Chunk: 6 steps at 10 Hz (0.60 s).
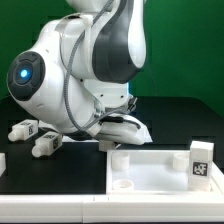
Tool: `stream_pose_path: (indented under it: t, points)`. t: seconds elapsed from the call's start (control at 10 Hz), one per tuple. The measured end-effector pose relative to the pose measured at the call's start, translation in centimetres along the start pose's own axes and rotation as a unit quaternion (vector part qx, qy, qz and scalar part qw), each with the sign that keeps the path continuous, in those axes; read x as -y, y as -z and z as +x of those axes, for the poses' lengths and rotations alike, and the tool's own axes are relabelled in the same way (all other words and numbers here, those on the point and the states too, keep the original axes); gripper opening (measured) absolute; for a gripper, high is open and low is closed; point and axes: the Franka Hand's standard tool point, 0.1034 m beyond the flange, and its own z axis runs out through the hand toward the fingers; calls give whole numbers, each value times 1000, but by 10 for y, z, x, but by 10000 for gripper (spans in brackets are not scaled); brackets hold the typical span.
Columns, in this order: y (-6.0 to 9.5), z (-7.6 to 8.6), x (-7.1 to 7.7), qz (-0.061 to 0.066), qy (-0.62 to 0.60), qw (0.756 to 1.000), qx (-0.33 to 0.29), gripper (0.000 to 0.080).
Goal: Assemble square table
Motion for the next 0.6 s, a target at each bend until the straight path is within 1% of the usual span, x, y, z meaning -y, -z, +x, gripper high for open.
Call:
stream_pose_path:
  t: [0.1,0.2,0.3,0.4,0.5,0.6]
  points:
    - [5,-4,3,-3,1,1000,0,282]
    - [25,-13,15,-8,16,1000,-3,282]
    - [50,-19,27,-9,37,999,-24,282]
    - [78,-27,39,-6,62,996,-60,282]
    - [94,-26,51,-8,86,989,-117,282]
    - [90,-25,54,-10,90,982,-165,282]
